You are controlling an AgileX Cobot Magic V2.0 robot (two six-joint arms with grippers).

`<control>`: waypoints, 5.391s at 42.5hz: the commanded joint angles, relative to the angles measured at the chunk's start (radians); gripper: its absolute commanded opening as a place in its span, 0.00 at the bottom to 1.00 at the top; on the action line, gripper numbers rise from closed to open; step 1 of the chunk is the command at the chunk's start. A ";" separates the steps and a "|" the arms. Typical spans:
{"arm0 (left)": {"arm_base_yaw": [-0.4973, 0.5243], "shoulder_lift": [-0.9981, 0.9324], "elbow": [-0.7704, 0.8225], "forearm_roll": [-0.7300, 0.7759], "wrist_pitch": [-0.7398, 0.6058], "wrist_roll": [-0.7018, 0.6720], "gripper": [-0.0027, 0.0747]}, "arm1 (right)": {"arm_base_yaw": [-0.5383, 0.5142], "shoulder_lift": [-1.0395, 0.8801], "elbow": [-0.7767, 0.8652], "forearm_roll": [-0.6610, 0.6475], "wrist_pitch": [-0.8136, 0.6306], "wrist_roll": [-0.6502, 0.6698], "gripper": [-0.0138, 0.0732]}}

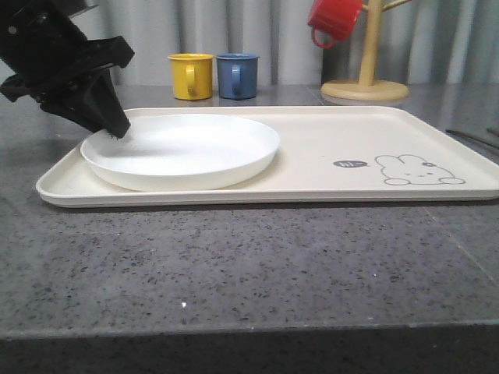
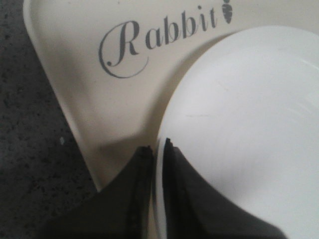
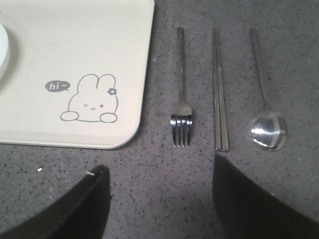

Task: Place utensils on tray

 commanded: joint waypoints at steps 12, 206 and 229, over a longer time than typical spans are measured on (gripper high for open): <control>-0.018 -0.196 -0.033 0.018 0.035 -0.013 0.57 | -0.005 0.008 -0.023 0.003 -0.059 -0.005 0.71; -0.274 -1.120 0.384 0.639 0.123 -0.426 0.53 | 0.352 1.261 -0.996 0.040 0.237 0.408 0.56; -0.274 -1.120 0.384 0.639 0.123 -0.426 0.53 | 0.216 0.929 -0.928 -0.316 0.542 0.122 0.56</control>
